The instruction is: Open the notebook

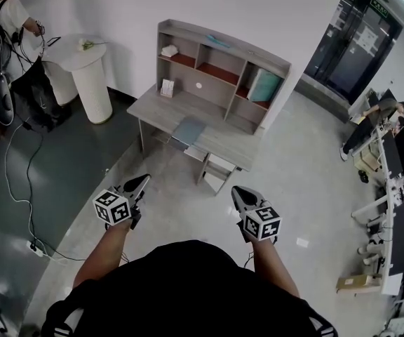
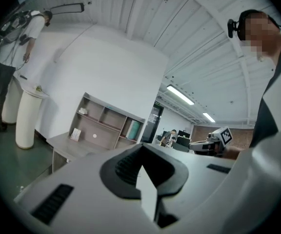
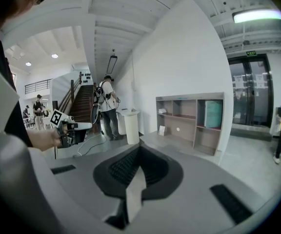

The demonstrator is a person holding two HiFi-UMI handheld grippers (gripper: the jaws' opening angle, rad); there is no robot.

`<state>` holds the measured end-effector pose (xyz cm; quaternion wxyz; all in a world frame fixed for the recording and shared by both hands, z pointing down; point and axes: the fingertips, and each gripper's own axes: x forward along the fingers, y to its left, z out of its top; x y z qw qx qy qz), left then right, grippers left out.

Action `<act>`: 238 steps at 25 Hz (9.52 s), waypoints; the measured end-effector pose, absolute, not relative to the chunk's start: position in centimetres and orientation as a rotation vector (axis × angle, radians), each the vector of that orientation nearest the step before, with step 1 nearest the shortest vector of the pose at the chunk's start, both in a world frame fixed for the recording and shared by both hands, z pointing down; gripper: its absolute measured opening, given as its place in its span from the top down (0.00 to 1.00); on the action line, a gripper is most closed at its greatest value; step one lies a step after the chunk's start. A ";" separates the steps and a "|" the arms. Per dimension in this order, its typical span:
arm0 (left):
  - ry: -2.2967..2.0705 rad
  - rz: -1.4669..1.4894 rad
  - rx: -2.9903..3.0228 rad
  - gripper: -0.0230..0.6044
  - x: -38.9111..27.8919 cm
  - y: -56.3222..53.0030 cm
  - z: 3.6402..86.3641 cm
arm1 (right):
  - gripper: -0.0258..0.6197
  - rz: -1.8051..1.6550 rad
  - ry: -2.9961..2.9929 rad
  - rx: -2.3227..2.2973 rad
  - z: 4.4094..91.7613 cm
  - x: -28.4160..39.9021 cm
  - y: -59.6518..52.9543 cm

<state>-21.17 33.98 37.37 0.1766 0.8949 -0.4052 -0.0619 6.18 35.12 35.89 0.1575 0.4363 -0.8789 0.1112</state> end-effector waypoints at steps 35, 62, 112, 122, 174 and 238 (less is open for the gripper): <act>-1.137 -0.041 2.496 0.95 -17.4 23.4 40.7 | 0.96 0.406 -2.516 1.236 39.9 10.0 21.8; -1.250 0.028 2.426 0.95 -10.9 11.8 41.6 | 0.96 0.450 -2.574 1.047 42.1 14.1 6.8; -1.216 0.049 2.450 0.95 -5.0 3.7 41.7 | 0.96 0.456 -2.585 0.998 43.9 18.0 -0.3; -1.136 0.038 2.473 0.95 -8.8 0.3 42.3 | 0.96 0.468 -2.534 1.077 43.9 14.6 -2.4; -0.658 0.138 2.525 0.95 -21.9 -13.0 47.2 | 0.96 0.632 -2.211 1.481 46.4 0.3 -5.5; -0.749 0.786 2.372 0.95 -6.7 -15.8 65.5 | 0.96 0.994 -2.171 1.148 60.1 11.0 -9.7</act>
